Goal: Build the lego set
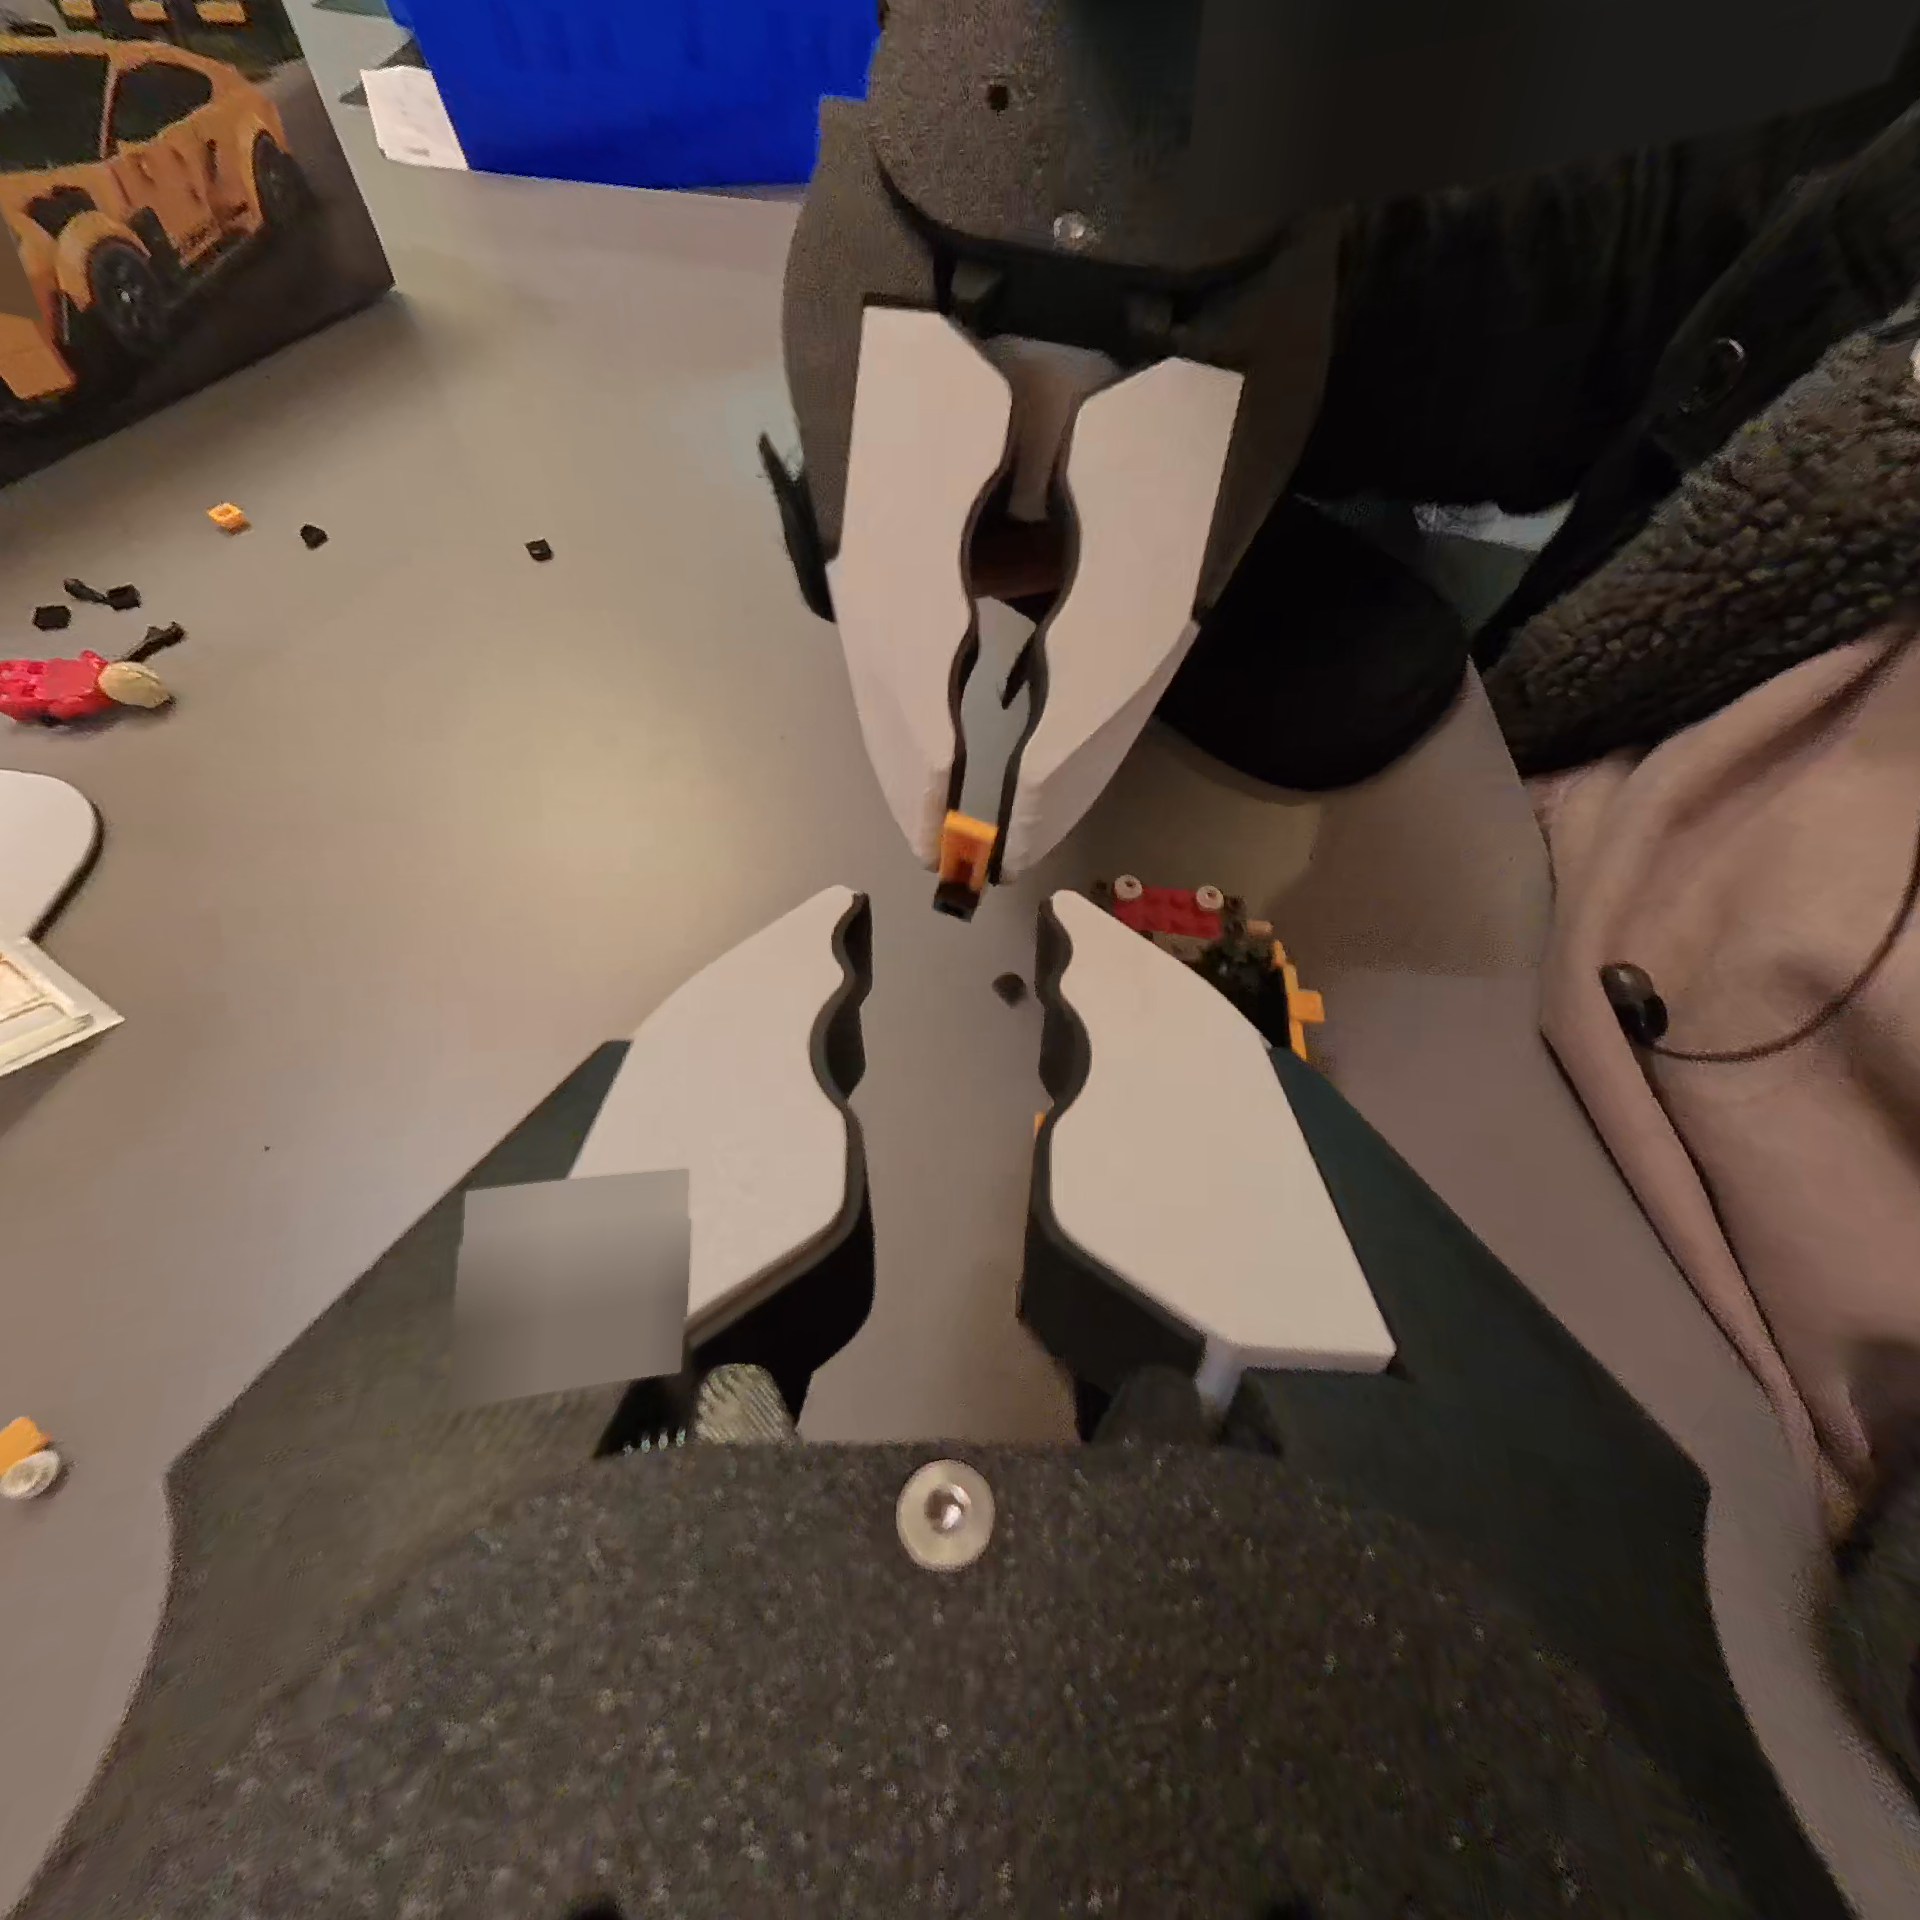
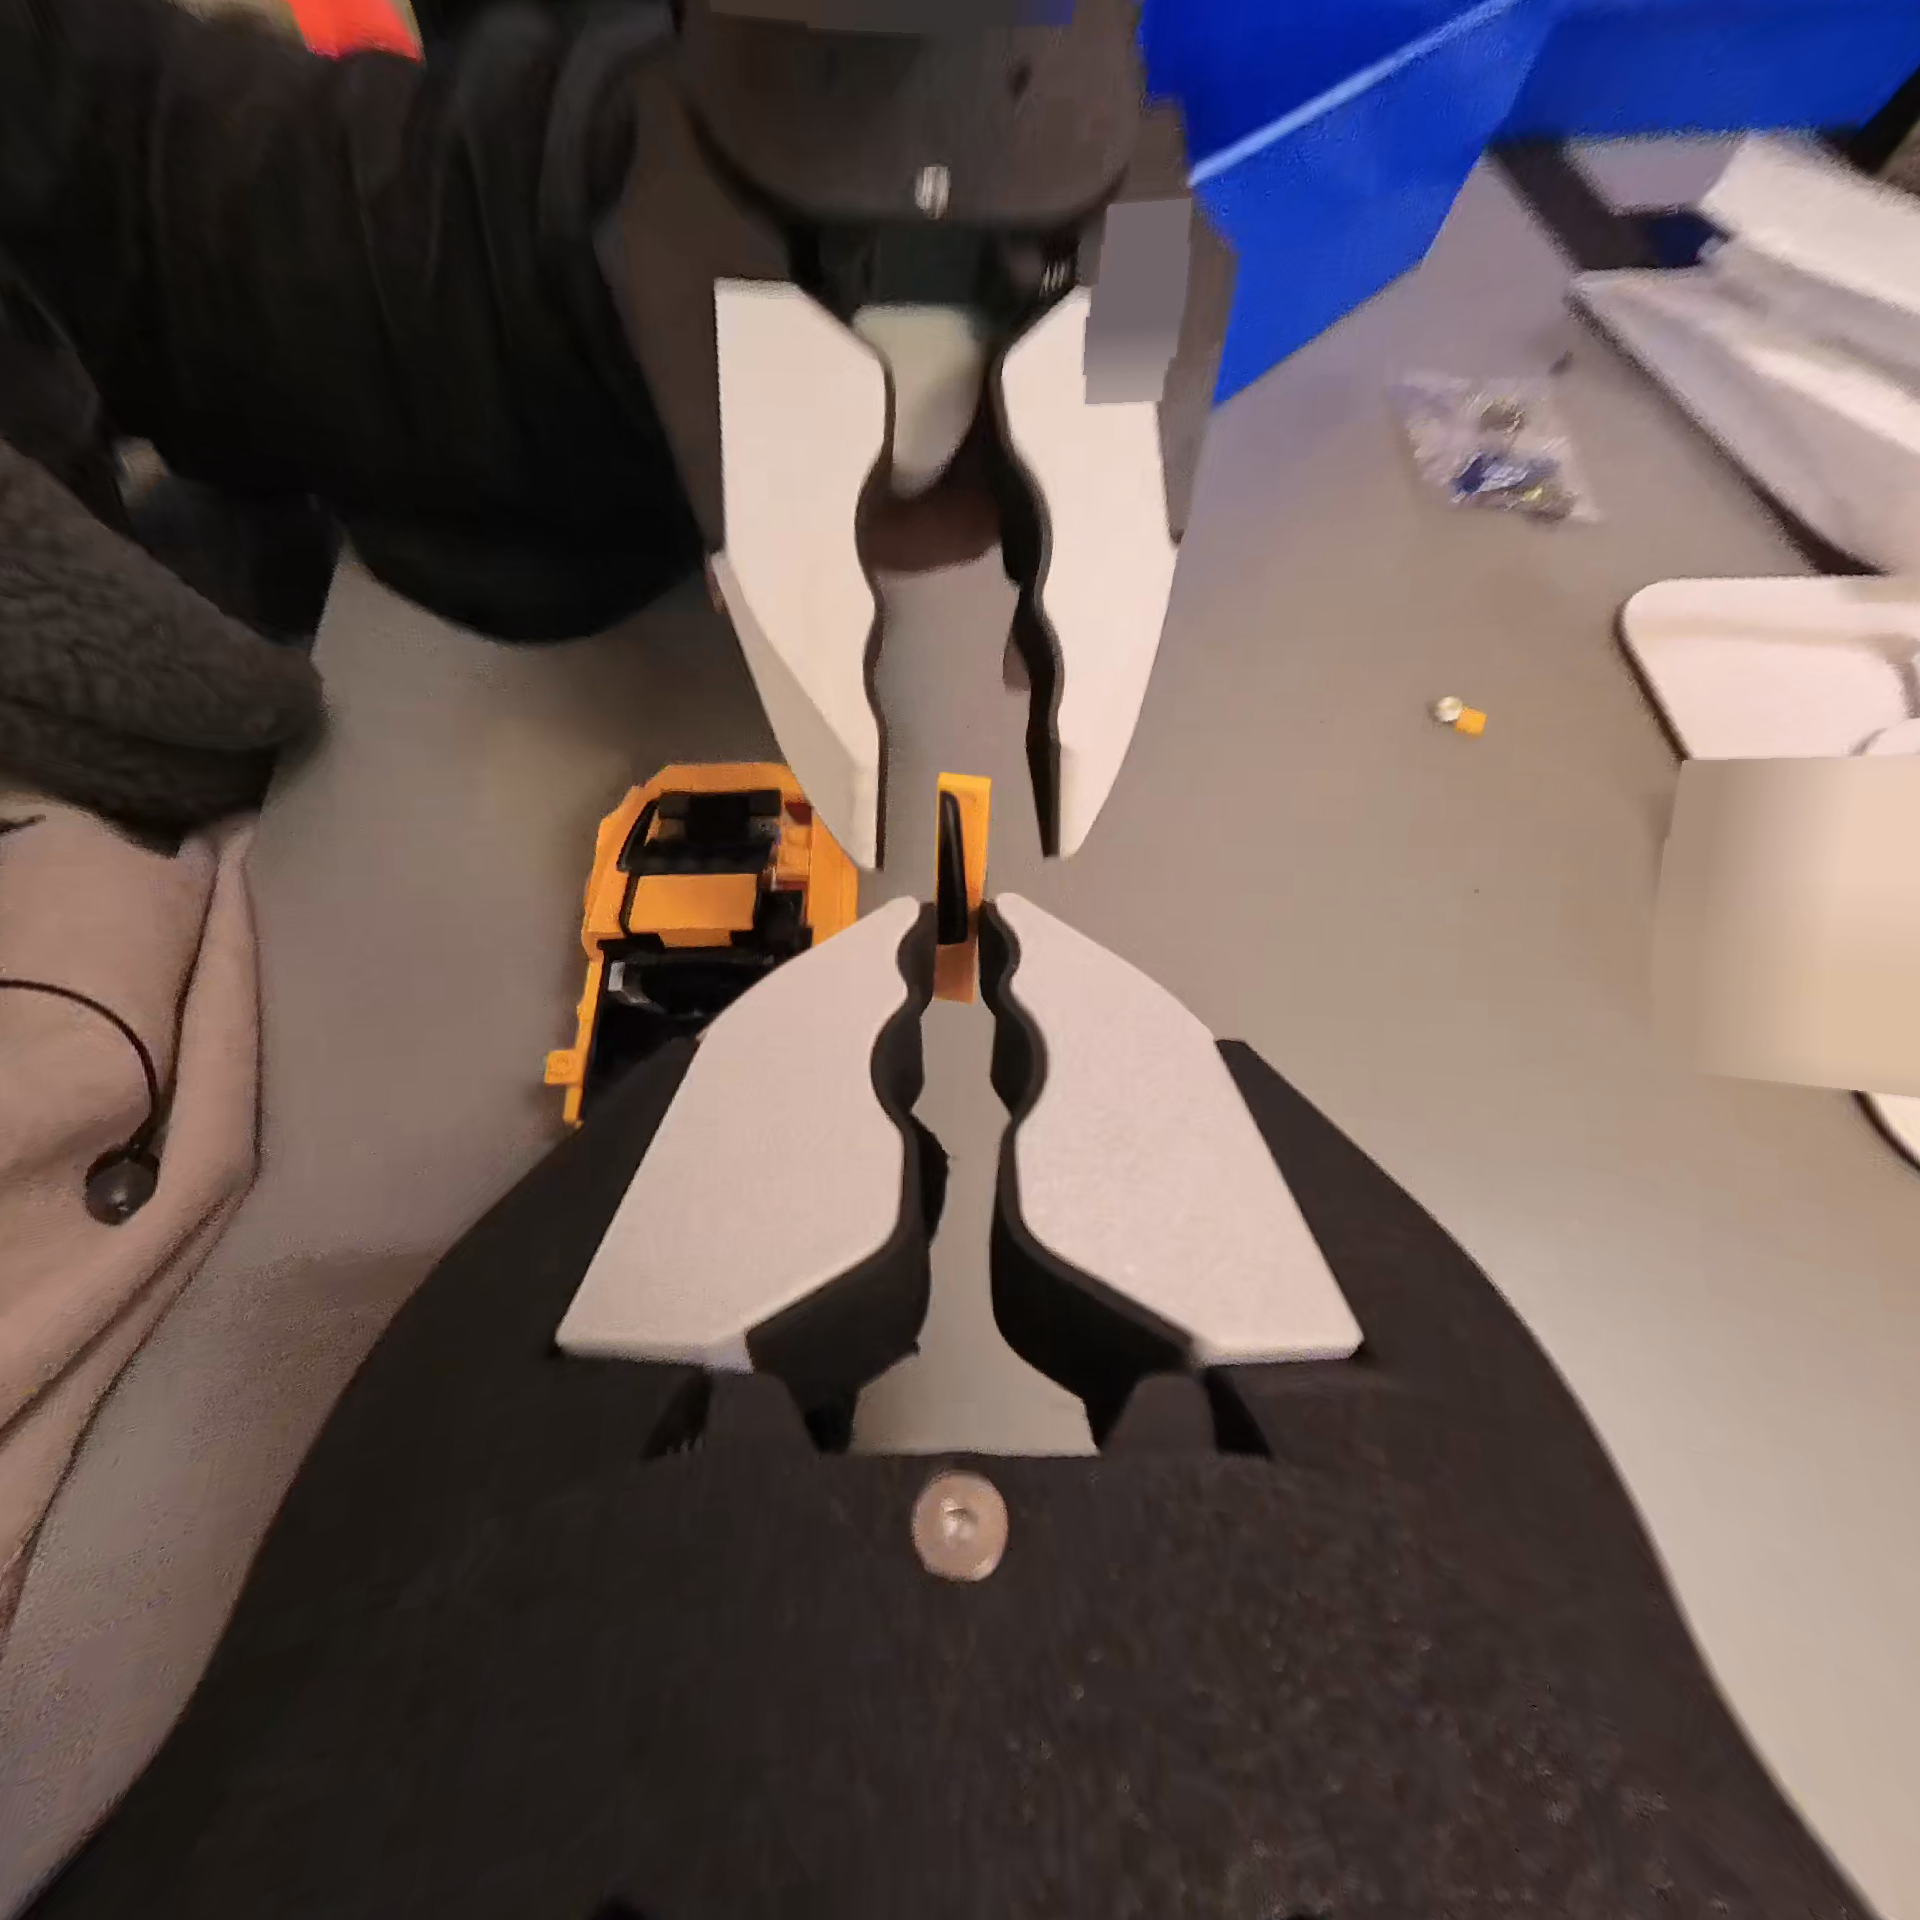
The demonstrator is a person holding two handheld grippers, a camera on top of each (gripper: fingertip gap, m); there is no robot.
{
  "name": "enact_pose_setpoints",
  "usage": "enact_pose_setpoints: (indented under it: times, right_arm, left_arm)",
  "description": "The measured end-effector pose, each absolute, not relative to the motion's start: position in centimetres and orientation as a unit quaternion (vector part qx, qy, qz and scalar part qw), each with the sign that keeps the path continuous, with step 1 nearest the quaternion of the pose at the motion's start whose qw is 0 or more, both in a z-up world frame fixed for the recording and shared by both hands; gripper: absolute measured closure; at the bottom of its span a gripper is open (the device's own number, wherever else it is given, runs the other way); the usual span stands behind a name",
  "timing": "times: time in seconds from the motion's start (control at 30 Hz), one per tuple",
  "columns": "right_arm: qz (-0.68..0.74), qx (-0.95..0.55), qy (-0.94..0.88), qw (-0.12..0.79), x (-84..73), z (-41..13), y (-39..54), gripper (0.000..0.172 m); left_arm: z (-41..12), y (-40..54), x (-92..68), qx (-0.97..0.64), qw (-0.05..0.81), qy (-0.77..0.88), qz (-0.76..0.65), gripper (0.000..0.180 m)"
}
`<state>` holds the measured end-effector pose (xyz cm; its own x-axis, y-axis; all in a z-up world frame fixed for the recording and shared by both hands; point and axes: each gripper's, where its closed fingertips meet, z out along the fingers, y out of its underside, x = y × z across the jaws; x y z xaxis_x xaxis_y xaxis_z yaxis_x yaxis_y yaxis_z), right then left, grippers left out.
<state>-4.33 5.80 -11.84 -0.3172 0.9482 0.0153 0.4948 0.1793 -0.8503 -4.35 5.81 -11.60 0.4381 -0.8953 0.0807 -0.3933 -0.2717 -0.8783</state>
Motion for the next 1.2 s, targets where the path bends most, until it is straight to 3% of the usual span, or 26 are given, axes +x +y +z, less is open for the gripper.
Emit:
enact_pose_setpoints:
  times: [0.33, 0.5, 0.73, 1.2]
  right_arm:
    - [0.242, -0.502, -0.824, 0.105, -6.5, -14.4, 1.7, 0.164]
    - [0.181, -0.504, -0.843, 0.048, -7.2, -15.2, 0.8, 0.164]
    - [0.168, -0.522, -0.836, -0.022, -7.3, -15.1, 0.6, 0.164]
    - [0.237, -0.55, -0.8, -0.031, -6.3, -14.6, 1.8, 0.154]
  left_arm:
    - [-12.6, 1.1, -7.2, -0.73, 0.384, 0.498, -0.269, 0.157]
    - [-13.8, 0.4, -7.8, -0.74, 0.38, 0.482, -0.275, 0.172]
    - [-14.9, 0.4, -8.7, -0.748, 0.381, 0.473, -0.27, 0.167]
    - [-14.0, 0.9, -8.3, -0.736, 0.385, 0.397, -0.389, 0.173]
